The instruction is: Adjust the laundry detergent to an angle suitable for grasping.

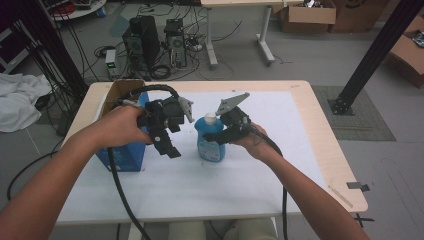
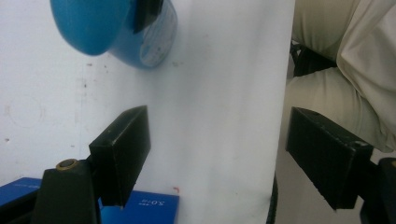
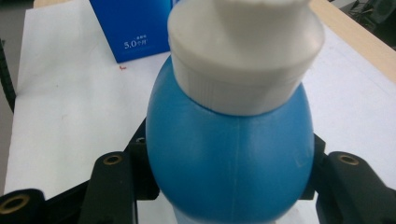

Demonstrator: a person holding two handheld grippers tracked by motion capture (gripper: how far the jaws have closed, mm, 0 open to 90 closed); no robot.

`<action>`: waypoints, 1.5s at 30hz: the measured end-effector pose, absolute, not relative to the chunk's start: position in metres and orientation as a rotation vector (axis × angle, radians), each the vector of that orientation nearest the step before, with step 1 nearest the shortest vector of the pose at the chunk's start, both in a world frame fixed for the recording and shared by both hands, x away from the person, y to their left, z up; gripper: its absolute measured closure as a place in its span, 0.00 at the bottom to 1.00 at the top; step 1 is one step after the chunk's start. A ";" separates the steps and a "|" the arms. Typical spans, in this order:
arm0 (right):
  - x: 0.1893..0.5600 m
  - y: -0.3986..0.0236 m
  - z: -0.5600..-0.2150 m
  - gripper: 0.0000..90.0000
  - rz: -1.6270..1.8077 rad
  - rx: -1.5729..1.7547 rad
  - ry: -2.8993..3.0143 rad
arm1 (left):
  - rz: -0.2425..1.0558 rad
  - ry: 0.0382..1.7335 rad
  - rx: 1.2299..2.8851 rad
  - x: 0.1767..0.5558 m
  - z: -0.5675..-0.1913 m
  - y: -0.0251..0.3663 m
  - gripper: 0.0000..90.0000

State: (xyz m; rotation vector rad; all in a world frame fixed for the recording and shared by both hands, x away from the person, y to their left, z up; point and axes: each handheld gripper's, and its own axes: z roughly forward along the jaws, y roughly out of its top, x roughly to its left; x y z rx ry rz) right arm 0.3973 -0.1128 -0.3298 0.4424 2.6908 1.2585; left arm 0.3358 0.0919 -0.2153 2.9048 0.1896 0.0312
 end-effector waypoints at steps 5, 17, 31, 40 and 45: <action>0.392 -0.123 -0.326 0.48 1.263 0.406 2.712 | 0.037 0.195 2.902 0.336 -0.215 0.092 0.25; 0.367 -0.148 -0.327 0.48 1.301 0.283 2.756 | 0.046 0.202 2.907 0.335 -0.215 0.091 0.25; 0.354 -0.150 -0.329 0.48 1.365 0.192 2.774 | 0.057 0.200 2.921 0.336 -0.215 0.088 0.25; 0.348 -0.138 -0.332 0.48 1.409 0.096 2.793 | 0.057 0.196 2.926 0.336 -0.216 0.085 0.26; 0.345 -0.133 -0.334 0.48 1.433 0.035 2.810 | 0.057 0.198 2.926 0.337 -0.216 0.085 0.26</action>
